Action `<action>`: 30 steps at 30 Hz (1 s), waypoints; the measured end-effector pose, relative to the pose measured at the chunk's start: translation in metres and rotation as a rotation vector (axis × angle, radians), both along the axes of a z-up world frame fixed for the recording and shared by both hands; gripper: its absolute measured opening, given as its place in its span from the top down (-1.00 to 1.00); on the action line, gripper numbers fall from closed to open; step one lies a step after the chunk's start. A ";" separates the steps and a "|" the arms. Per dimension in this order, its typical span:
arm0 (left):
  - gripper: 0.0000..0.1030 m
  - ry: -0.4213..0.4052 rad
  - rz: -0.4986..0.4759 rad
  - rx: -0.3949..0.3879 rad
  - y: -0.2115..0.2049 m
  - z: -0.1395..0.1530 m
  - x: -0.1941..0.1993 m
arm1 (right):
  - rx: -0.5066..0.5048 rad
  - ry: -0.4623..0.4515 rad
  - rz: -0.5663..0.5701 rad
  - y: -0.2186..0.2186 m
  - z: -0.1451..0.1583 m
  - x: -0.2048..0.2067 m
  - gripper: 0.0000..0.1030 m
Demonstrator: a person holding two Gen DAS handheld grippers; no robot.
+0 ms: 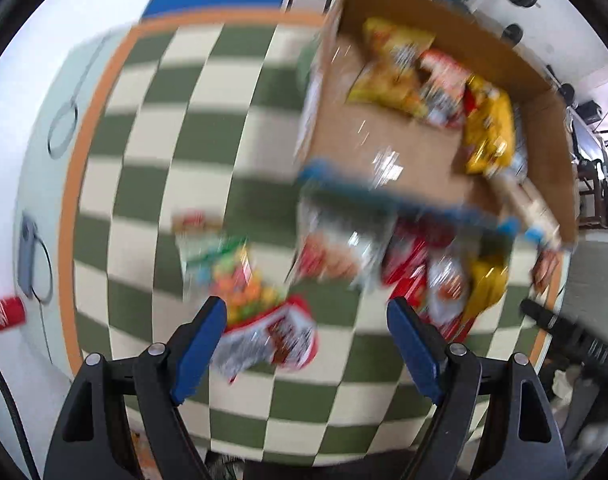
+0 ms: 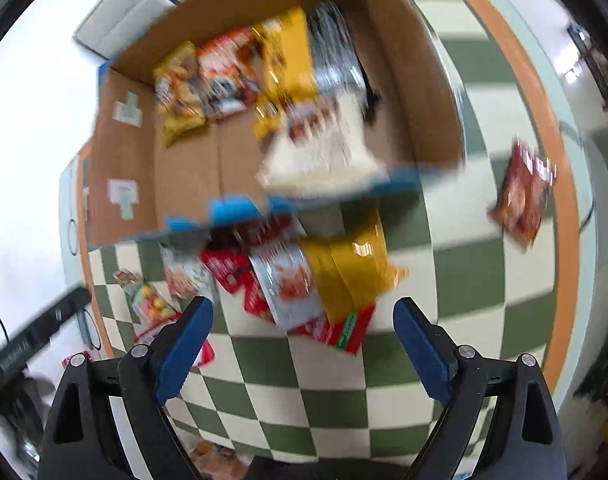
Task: Organize snacks
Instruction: 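Grasp the yellow snack bag with the right tool while the left grasps the red duck-neck bag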
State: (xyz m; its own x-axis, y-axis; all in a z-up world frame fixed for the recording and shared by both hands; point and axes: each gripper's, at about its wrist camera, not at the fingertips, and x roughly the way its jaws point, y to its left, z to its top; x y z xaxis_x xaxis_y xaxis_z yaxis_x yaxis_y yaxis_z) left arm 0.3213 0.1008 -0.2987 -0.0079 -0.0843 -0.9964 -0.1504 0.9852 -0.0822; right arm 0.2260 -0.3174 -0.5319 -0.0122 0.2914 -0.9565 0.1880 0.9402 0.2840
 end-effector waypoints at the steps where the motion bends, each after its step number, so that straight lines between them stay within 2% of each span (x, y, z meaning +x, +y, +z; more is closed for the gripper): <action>1: -0.59 0.019 0.015 -0.004 0.008 -0.011 -0.009 | 0.000 0.014 -0.024 -0.002 -0.007 -0.005 -0.82; 4: -0.59 0.060 0.035 -0.034 0.022 -0.038 -0.029 | -0.007 0.042 -0.106 -0.011 -0.029 -0.017 -0.82; 7: -0.59 0.113 0.007 -0.069 0.025 -0.067 -0.041 | 0.005 0.059 -0.192 -0.019 -0.047 -0.021 -0.82; 11: -0.59 0.160 -0.021 -0.078 0.023 -0.092 -0.047 | 0.008 0.079 -0.277 -0.026 -0.067 -0.021 -0.82; 14: -0.63 0.179 -0.015 -0.076 0.020 -0.102 -0.044 | 0.031 0.084 -0.318 -0.029 -0.078 -0.022 -0.82; 22: -0.59 0.187 0.007 -0.064 0.007 -0.105 -0.039 | 0.069 0.102 -0.391 -0.039 -0.101 -0.017 -0.81; 23: -0.58 0.178 0.010 -0.061 0.007 -0.104 -0.039 | 0.072 0.108 -0.399 -0.039 -0.104 -0.016 -0.70; 24: -0.56 0.174 0.008 -0.055 0.005 -0.104 -0.039 | 0.079 0.112 -0.406 -0.040 -0.106 -0.017 -0.49; 25: -0.50 0.167 0.004 -0.051 0.002 -0.102 -0.041 | 0.093 0.115 -0.410 -0.041 -0.109 -0.016 -0.42; 26: -0.25 0.148 -0.003 -0.045 -0.002 -0.098 -0.042 | 0.104 0.118 -0.414 -0.041 -0.111 -0.017 -0.40; 27: 0.09 0.137 -0.009 -0.039 -0.006 -0.094 -0.042 | 0.098 0.116 -0.412 -0.043 -0.111 -0.017 -0.35; 28: 0.70 0.136 -0.019 -0.022 -0.011 -0.091 -0.042 | 0.084 0.110 -0.403 -0.043 -0.109 -0.018 -0.33; 30: 0.70 0.155 -0.033 -0.039 -0.018 -0.092 -0.043 | 0.069 0.103 -0.377 -0.042 -0.107 -0.019 -0.27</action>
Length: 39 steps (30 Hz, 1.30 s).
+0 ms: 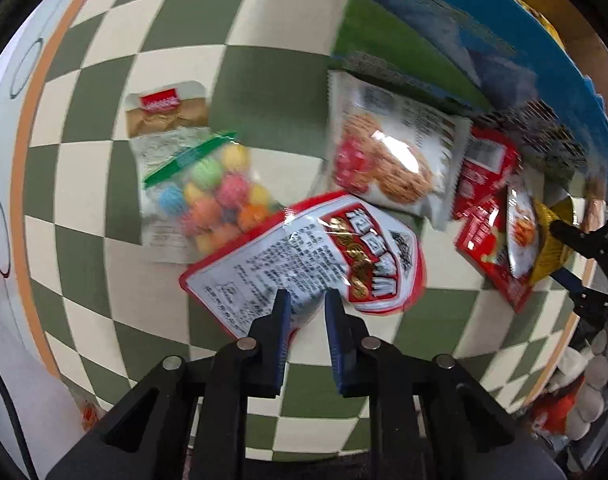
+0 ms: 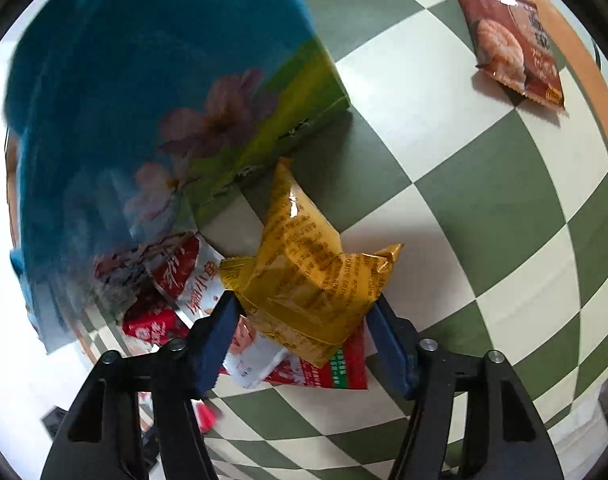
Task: Organize snacks
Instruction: 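Grasp the yellow snack bag with the right tool while the left grasps the red duck-neck bag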
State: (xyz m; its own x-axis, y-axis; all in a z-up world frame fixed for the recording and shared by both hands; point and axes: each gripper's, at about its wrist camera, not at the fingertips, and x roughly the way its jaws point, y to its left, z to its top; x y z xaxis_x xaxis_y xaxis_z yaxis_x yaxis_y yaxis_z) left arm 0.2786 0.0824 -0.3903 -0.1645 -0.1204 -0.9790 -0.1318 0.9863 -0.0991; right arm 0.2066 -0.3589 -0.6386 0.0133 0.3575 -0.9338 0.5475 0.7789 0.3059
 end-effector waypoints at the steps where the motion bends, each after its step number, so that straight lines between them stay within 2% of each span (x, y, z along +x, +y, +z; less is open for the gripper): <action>1: 0.76 0.000 -0.002 0.010 -0.002 -0.001 -0.001 | 0.000 0.001 0.008 -0.001 0.000 -0.001 -0.26; 2: 0.76 -0.008 -0.018 0.025 -0.005 0.001 -0.002 | 0.001 0.001 0.013 -0.002 0.000 -0.003 -0.24; 4: 0.73 -0.057 -0.050 0.004 -0.010 0.013 -0.006 | 0.004 0.000 0.023 -0.002 0.001 -0.006 -0.21; 6: 0.65 -0.107 -0.160 0.016 -0.024 0.024 -0.013 | 0.024 0.009 0.045 -0.004 0.001 -0.009 -0.21; 8: 0.28 -0.151 -0.288 0.092 -0.037 0.028 -0.020 | 0.041 0.006 0.080 -0.001 0.002 -0.007 -0.21; 9: 0.23 -0.166 -0.333 0.118 -0.041 0.027 -0.022 | 0.030 0.003 0.107 0.000 0.004 -0.006 -0.21; 11: 0.19 -0.162 -0.409 0.144 -0.051 0.021 -0.025 | 0.013 -0.007 0.157 0.006 0.008 -0.009 -0.21; 14: 0.16 -0.137 -0.494 0.128 -0.065 0.014 -0.021 | -0.012 -0.017 0.222 0.019 0.014 -0.009 -0.21; 15: 0.10 -0.126 -0.519 0.121 -0.070 0.012 -0.020 | -0.015 -0.021 0.235 0.022 0.017 -0.009 -0.21; 17: -0.25 -0.095 -0.567 0.104 -0.077 0.002 -0.012 | -0.014 -0.028 0.256 0.030 0.023 -0.015 -0.21; 19: -0.41 -0.070 -0.603 0.125 -0.086 -0.009 -0.008 | -0.015 -0.031 0.270 0.035 0.027 -0.022 -0.21; 20: -0.47 -0.057 -0.610 0.130 -0.089 -0.014 -0.003 | -0.017 -0.030 0.276 0.037 0.026 -0.022 -0.21; 25: -0.44 -0.023 -0.557 0.105 -0.091 -0.022 0.010 | -0.021 -0.033 0.287 0.033 0.027 -0.024 -0.21; 27: -0.09 -0.024 -0.521 0.093 -0.087 -0.021 0.015 | -0.023 -0.039 0.292 0.041 0.028 -0.027 -0.21; 29: -0.01 -0.016 -0.470 0.065 -0.077 -0.025 0.017 | -0.022 -0.043 0.296 0.044 0.030 -0.030 -0.21; 34: 0.04 -0.043 -0.419 0.065 -0.067 -0.019 0.005 | -0.019 -0.053 0.303 0.051 0.031 -0.044 -0.19; 39: 0.04 -0.082 -0.355 0.033 -0.062 0.001 -0.024 | -0.011 -0.068 0.332 0.062 0.039 -0.055 -0.14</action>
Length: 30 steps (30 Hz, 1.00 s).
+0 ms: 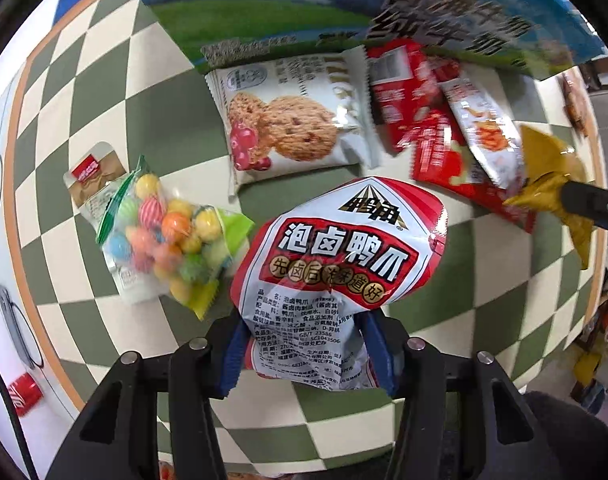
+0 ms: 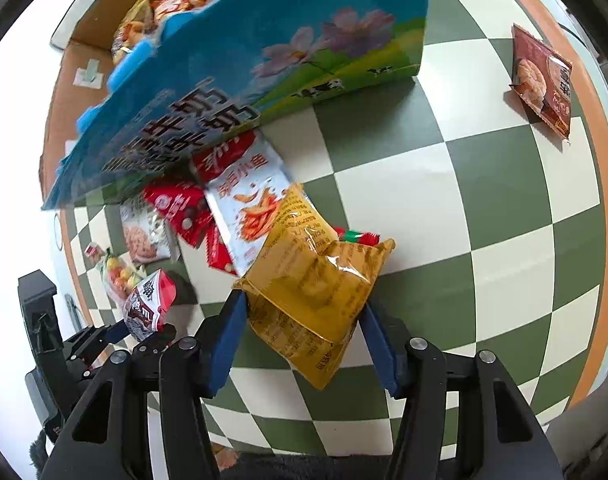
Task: Organize snacks
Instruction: 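Grasp the yellow snack bag with the right tool while the left grasps the red duck-neck bag, then lower both bags into the box and open both tools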
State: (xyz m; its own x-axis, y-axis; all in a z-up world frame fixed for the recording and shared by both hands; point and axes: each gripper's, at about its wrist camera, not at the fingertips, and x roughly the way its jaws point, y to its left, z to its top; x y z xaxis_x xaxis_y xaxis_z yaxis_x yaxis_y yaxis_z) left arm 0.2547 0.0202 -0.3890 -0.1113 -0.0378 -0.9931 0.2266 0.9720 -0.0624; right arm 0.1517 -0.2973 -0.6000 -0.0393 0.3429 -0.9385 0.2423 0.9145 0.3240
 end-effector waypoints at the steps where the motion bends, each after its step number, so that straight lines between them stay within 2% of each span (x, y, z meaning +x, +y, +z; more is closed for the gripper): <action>1: 0.05 -0.008 0.011 -0.008 0.000 0.005 -0.004 | 0.000 -0.004 0.010 0.001 0.002 -0.001 -0.14; 6: 0.05 -0.053 0.077 -0.060 -0.005 0.046 -0.016 | 0.007 -0.038 0.050 0.008 0.016 -0.007 -0.04; 9: 0.05 -0.101 0.103 -0.096 -0.006 0.079 -0.014 | 0.028 -0.062 0.066 0.007 0.031 -0.007 -0.03; 11: 0.05 -0.142 0.115 -0.120 -0.008 0.112 -0.007 | 0.042 -0.083 0.080 0.006 0.046 -0.007 -0.02; 12: 0.05 -0.151 0.116 -0.133 -0.006 0.116 0.014 | 0.047 -0.100 0.092 0.006 0.055 -0.006 -0.02; 18: 0.05 -0.201 0.152 -0.208 0.001 0.170 0.068 | 0.083 -0.199 0.123 -0.001 0.113 0.004 -0.02; 19: 0.05 -0.203 0.160 -0.208 -0.009 0.166 0.072 | 0.091 -0.215 0.123 -0.003 0.122 0.008 -0.02; 24: 0.05 -0.188 0.198 -0.209 -0.001 0.169 0.130 | 0.118 -0.298 0.113 -0.005 0.157 0.041 -0.02; 30: 0.04 -0.096 0.226 -0.187 0.006 0.135 0.201 | 0.093 -0.330 0.112 0.011 0.151 0.099 -0.02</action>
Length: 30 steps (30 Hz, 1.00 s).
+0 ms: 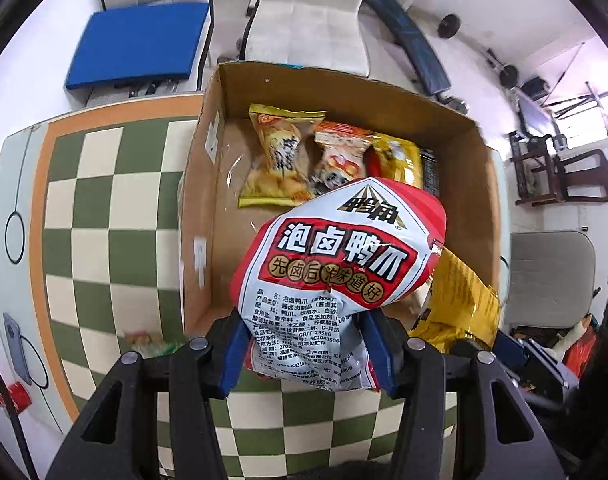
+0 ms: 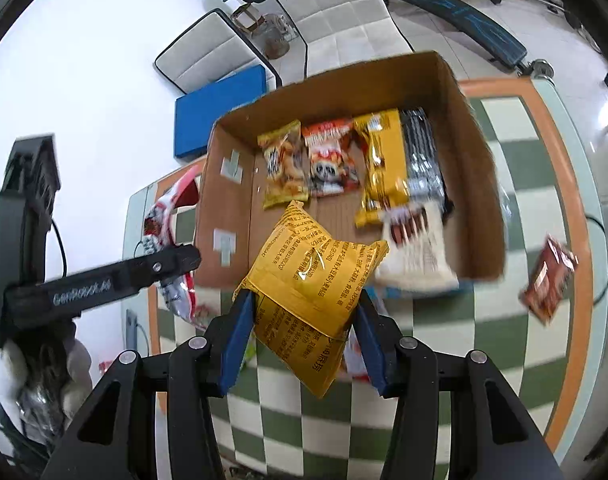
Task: Organize snacks
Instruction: 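Lower both bags into the box and open both tools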
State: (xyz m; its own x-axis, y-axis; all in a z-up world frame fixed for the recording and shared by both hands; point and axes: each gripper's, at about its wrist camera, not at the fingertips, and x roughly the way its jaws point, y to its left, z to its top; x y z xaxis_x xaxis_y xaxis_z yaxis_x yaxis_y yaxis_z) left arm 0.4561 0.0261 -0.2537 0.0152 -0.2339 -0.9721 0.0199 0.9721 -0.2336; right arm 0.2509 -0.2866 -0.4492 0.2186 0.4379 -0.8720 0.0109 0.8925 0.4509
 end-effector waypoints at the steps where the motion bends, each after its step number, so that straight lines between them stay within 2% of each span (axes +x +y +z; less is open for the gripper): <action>1: 0.04 0.022 0.004 0.004 0.001 -0.009 0.011 | -0.005 0.002 -0.002 0.003 -0.004 0.008 -0.02; 8: 0.04 0.118 -0.023 0.059 -0.003 -0.054 0.050 | 0.004 0.066 -0.009 0.018 -0.048 0.051 -0.02; 14: -0.03 0.174 -0.045 0.083 -0.007 -0.077 0.056 | 0.009 0.116 -0.005 0.025 -0.076 0.066 -0.04; 16: -0.13 0.169 -0.050 0.098 -0.007 -0.080 0.056 | -0.029 0.159 -0.003 0.026 -0.087 0.071 -0.24; 17: -0.19 0.167 -0.050 0.102 -0.006 -0.081 0.056 | -0.037 0.168 0.003 0.027 -0.091 0.073 -0.54; 18: -0.36 0.165 -0.052 0.096 -0.006 -0.082 0.055 | -0.039 0.171 0.009 0.028 -0.092 0.073 -0.73; 19: -0.56 0.163 -0.052 0.091 -0.005 -0.082 0.054 | -0.050 0.178 0.016 0.028 -0.095 0.074 -0.74; 21: -0.68 0.156 -0.054 0.096 -0.005 -0.080 0.052 | -0.069 0.187 0.021 0.028 -0.097 0.077 -0.74; 30: -0.68 0.131 -0.018 0.069 0.008 -0.064 0.044 | -0.136 0.183 0.018 0.023 -0.092 0.080 -0.76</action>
State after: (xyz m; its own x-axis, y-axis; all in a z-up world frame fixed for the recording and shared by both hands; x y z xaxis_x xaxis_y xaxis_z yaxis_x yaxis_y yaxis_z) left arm 0.4999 0.0342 -0.3174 -0.1161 -0.1659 -0.9793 0.0111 0.9857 -0.1683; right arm 0.3309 -0.2641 -0.5415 0.0448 0.3165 -0.9475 0.0646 0.9456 0.3189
